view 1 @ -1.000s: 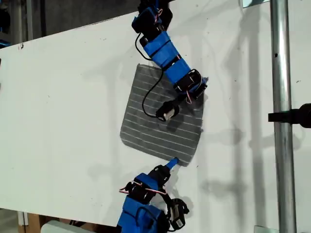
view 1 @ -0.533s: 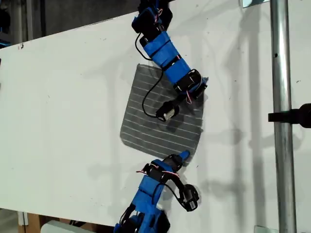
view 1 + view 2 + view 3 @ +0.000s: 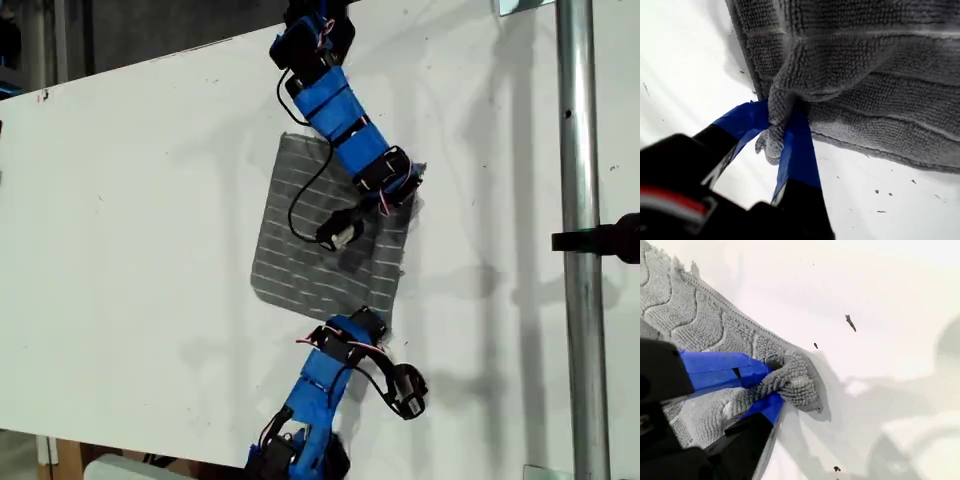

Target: Grasp corners of a towel and fold twice.

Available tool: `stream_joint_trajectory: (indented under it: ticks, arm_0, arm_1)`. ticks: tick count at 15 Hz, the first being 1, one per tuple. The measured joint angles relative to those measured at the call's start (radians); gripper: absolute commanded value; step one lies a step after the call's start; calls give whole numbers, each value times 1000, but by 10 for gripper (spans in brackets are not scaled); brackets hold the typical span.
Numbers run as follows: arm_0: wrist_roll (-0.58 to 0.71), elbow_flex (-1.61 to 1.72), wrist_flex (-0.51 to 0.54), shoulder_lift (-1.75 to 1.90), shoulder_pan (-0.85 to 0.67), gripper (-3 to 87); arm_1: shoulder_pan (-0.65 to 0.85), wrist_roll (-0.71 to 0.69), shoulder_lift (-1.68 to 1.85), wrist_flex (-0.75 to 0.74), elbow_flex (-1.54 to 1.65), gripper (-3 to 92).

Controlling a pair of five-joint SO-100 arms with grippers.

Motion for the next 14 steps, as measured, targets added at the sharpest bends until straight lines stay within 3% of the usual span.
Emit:
stream_joint_trajectory:
  ticks: [2,6,9,12,14]
  arm_0:
    - [5,-15,18,23,8,-28]
    - [-25,-322,327,34,106,-28]
    - [-54,-425,411,138,184,-27]
    - [-69,-290,436,259,35,-27]
    - [44,-232,426,279,-173,-27]
  arm_1:
    - [3,-3,31,3,3,-2]
    - [-64,-8,184,-38,-17,-2]
    - [-133,-43,262,-138,-26,-2]
    - [-25,67,337,72,60,-2]
    - [121,89,407,275,160,-2]
